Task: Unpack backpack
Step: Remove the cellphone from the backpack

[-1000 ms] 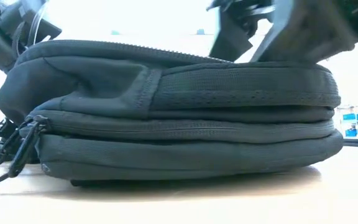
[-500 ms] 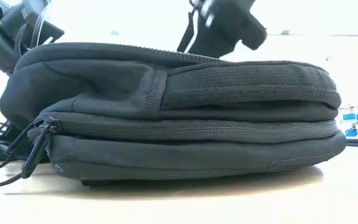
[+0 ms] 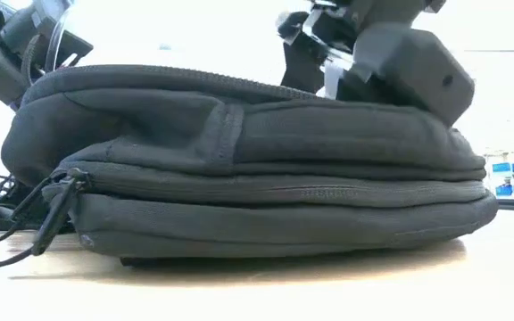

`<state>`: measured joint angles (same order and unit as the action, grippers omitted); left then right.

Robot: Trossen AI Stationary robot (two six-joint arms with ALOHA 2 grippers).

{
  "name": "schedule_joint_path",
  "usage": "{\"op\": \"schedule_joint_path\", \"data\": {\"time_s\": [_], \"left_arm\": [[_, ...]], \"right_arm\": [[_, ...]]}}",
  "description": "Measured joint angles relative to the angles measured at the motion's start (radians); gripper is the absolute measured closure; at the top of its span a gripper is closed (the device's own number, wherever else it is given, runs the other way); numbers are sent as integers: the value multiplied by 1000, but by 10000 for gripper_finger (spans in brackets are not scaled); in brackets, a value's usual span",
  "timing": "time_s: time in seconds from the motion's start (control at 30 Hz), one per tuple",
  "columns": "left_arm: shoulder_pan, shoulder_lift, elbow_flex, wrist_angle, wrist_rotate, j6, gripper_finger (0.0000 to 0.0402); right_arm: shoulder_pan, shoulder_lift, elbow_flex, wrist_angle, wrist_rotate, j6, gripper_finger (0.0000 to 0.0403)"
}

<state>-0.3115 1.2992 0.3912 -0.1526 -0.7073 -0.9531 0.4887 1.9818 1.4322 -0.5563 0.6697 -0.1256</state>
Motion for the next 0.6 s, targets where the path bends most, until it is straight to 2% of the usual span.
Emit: {"op": "schedule_joint_path", "data": {"time_s": [0.43, 0.6], "left_arm": [[0, 176, 4, 196, -82, 7, 393], [0, 178, 4, 221, -78, 33, 393]], "right_arm": [[-75, 30, 45, 96, 186, -200, 151], [-90, 29, 62, 94, 163, -203, 176]]}}
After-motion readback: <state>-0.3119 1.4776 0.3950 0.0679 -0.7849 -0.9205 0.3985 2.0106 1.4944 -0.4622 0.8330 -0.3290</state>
